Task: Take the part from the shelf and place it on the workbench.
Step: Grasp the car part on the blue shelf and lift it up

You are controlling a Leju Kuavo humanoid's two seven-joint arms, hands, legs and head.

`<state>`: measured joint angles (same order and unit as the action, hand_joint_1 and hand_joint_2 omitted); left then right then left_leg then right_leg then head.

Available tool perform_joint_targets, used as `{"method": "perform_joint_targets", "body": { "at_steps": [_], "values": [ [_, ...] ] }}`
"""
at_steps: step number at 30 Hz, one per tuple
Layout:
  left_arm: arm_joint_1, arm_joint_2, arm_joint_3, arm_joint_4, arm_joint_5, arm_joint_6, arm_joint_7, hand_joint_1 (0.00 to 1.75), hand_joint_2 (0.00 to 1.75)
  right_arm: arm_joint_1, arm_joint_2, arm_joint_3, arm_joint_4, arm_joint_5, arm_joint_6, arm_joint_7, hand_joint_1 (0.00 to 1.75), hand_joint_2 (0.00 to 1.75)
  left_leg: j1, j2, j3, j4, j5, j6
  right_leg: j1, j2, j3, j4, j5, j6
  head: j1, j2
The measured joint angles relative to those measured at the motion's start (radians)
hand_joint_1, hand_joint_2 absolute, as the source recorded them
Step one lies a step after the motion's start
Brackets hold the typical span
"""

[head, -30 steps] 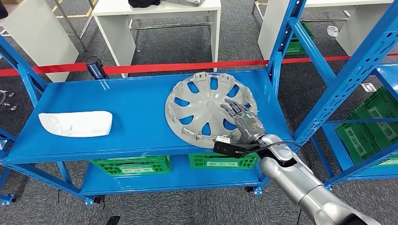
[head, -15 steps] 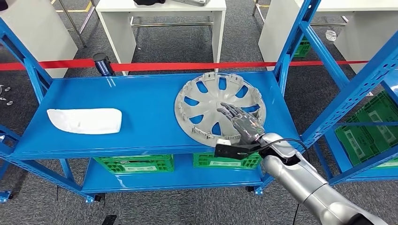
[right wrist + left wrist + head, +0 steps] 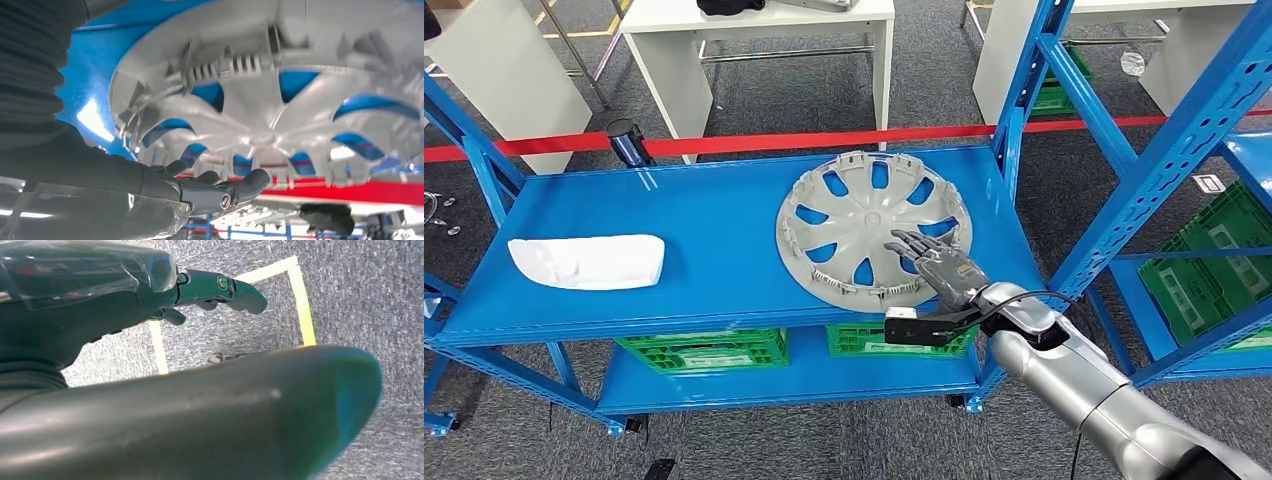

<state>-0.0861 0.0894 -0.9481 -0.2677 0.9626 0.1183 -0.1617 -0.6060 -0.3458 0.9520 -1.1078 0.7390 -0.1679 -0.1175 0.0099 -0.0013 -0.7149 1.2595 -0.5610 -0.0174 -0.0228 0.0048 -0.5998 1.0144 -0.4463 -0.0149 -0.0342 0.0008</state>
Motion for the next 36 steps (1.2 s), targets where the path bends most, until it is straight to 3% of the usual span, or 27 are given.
{"method": "perform_joint_targets", "body": {
  "at_steps": [1, 2, 4, 6, 7, 11, 13, 15, 16, 17, 18, 20, 22, 25, 27, 30, 32, 33, 36],
  "values": [
    [0.000, 0.000, 0.000, 0.000, -0.001, -0.001, 0.000, 0.00, 0.00, -0.001, -0.003, 0.007, 0.000, 0.000, 0.004, 0.000, 0.00, 1.75, 0.001, 0.000, -0.017, 0.030, -0.002, 0.000, 0.001, 0.000, 0.000, 0.000, 0.000, 0.000, 0.000, 0.000],
    [0.000, 0.001, 0.000, -0.001, -0.001, -0.002, 0.001, 0.00, 0.00, -0.002, -0.006, 0.013, 0.000, 0.000, 0.009, 0.000, 0.00, 1.75, 0.001, 0.000, -0.015, 0.022, 0.013, 0.001, 0.002, 0.000, 0.001, 0.000, 0.000, 0.000, 0.000, 0.000],
    [0.000, 0.004, 0.000, -0.003, -0.002, -0.002, 0.001, 0.00, 0.00, -0.006, -0.011, 0.025, 0.000, 0.001, 0.014, 0.000, 0.00, 1.75, 0.000, 0.000, 0.040, -0.097, 0.081, 0.010, 0.002, 0.002, 0.002, 0.000, 0.000, 0.000, 0.000, 0.000],
    [-0.002, 0.008, 0.000, -0.004, -0.004, -0.003, 0.001, 0.00, 0.00, -0.013, -0.016, 0.036, 0.000, 0.000, 0.020, 0.000, 0.00, 1.75, -0.005, -0.001, 0.102, -0.216, 0.120, 0.021, 0.006, 0.004, 0.002, 0.000, 0.000, 0.002, 0.000, 0.000],
    [-0.003, 0.010, 0.000, -0.004, -0.005, -0.003, 0.001, 0.00, 0.00, -0.015, -0.019, 0.043, 0.000, 0.000, 0.024, 0.000, 0.00, 1.75, -0.008, -0.001, 0.117, -0.244, 0.123, 0.024, 0.007, 0.005, 0.000, 0.000, 0.000, 0.004, 0.001, 0.000],
    [-0.003, 0.013, 0.000, -0.006, -0.006, -0.003, 0.001, 0.00, 0.00, -0.014, -0.031, 0.065, 0.002, -0.003, 0.029, 0.000, 0.00, 1.75, -0.011, 0.000, 0.129, -0.270, 0.131, 0.040, 0.005, 0.003, -0.009, 0.007, -0.004, 0.021, 0.001, 0.000],
    [-0.006, 0.013, 0.001, -0.007, -0.006, -0.003, 0.000, 0.00, 0.00, -0.012, -0.038, 0.075, 0.006, -0.003, 0.029, 0.000, 0.00, 1.75, -0.008, 0.001, 0.135, -0.284, 0.140, 0.051, 0.005, 0.002, -0.050, 0.090, -0.043, 0.020, 0.003, 0.000],
    [-0.008, 0.013, 0.001, -0.007, -0.007, -0.003, 0.000, 0.00, 0.00, -0.005, -0.045, 0.086, 0.013, -0.002, 0.029, 0.002, 0.00, 1.75, -0.009, 0.000, 0.133, -0.284, 0.142, 0.054, 0.005, 0.002, -0.114, 0.225, -0.095, 0.018, 0.004, 0.000],
    [-0.007, 0.014, 0.001, -0.007, -0.008, -0.003, 0.000, 0.00, 0.00, 0.000, -0.047, 0.092, 0.018, -0.001, 0.029, 0.002, 0.00, 1.75, -0.009, -0.001, 0.132, -0.283, 0.141, 0.054, 0.004, 0.002, -0.135, 0.269, -0.107, 0.021, 0.004, 0.000],
    [-0.007, 0.014, 0.001, -0.007, -0.008, -0.003, 0.000, 0.00, 0.00, 0.005, -0.049, 0.098, 0.022, 0.000, 0.029, 0.003, 0.00, 1.75, -0.009, -0.001, 0.132, -0.282, 0.141, 0.054, 0.003, 0.001, -0.138, 0.274, -0.102, 0.027, 0.004, 0.000],
    [-0.007, 0.014, 0.001, -0.008, -0.008, -0.003, 0.000, 0.00, 0.00, 0.008, -0.049, 0.103, 0.025, 0.001, 0.029, 0.004, 0.00, 1.75, -0.009, -0.001, 0.132, -0.280, 0.140, 0.053, 0.001, 0.001, -0.119, 0.238, -0.083, 0.036, 0.004, 0.000],
    [-0.008, 0.014, 0.001, -0.009, -0.008, -0.003, 0.000, 0.00, 0.00, 0.010, -0.050, 0.111, 0.030, 0.004, 0.028, 0.006, 0.00, 1.75, -0.009, -0.002, 0.130, -0.271, 0.135, 0.045, -0.002, -0.002, -0.046, 0.097, -0.033, 0.049, 0.004, 0.000],
    [-0.010, 0.016, 0.001, -0.009, -0.009, -0.003, 0.000, 0.00, 0.00, 0.011, -0.050, 0.117, 0.034, 0.007, 0.025, 0.008, 0.00, 1.75, -0.013, -0.002, 0.126, -0.260, 0.129, 0.034, -0.001, -0.002, 0.000, 0.009, -0.009, 0.041, 0.004, 0.000],
    [-0.012, 0.018, 0.001, -0.009, -0.011, -0.003, 0.001, 0.00, 0.00, 0.013, -0.048, 0.123, 0.038, 0.014, 0.022, 0.015, 0.00, 1.75, -0.010, -0.002, 0.123, -0.256, 0.126, 0.022, 0.002, -0.001, 0.007, 0.001, -0.007, 0.018, 0.004, 0.000],
    [-0.014, 0.019, 0.001, -0.010, -0.012, -0.002, 0.001, 0.00, 0.00, 0.014, -0.045, 0.126, 0.043, 0.019, 0.017, 0.021, 0.00, 1.75, -0.006, -0.001, 0.107, -0.218, 0.098, 0.011, -0.002, -0.002, 0.011, -0.001, -0.005, 0.008, 0.001, 0.000],
    [-0.015, 0.020, 0.001, -0.010, -0.013, -0.002, 0.003, 0.00, 0.00, 0.020, -0.038, 0.129, 0.052, 0.029, 0.008, 0.027, 0.00, 1.75, 0.000, 0.000, 0.027, -0.041, 0.013, -0.003, -0.003, -0.003, 0.013, -0.002, -0.006, 0.004, -0.002, 0.000],
    [-0.014, 0.019, 0.001, -0.010, -0.013, -0.002, 0.005, 0.00, 0.00, 0.022, -0.031, 0.131, 0.061, 0.034, 0.006, 0.032, 0.00, 1.75, 0.003, 0.000, -0.002, 0.022, 0.003, -0.006, -0.002, -0.003, 0.015, -0.002, -0.006, 0.003, -0.002, 0.000],
    [-0.013, 0.019, 0.001, -0.010, -0.013, -0.002, 0.006, 0.00, 0.00, 0.021, -0.027, 0.132, 0.066, 0.035, 0.005, 0.034, 0.00, 1.75, 0.004, 0.000, 0.011, -0.002, 0.023, -0.005, -0.002, -0.003, 0.016, -0.002, -0.006, 0.004, -0.002, 0.000],
    [-0.015, 0.019, 0.002, -0.010, -0.013, -0.002, 0.007, 0.00, 0.00, 0.019, -0.016, 0.132, 0.080, 0.039, 0.004, 0.039, 0.00, 1.75, 0.003, 0.000, 0.109, -0.189, 0.101, 0.001, 0.000, -0.001, 0.020, -0.001, -0.007, 0.006, -0.002, 0.000]
  ]
}}
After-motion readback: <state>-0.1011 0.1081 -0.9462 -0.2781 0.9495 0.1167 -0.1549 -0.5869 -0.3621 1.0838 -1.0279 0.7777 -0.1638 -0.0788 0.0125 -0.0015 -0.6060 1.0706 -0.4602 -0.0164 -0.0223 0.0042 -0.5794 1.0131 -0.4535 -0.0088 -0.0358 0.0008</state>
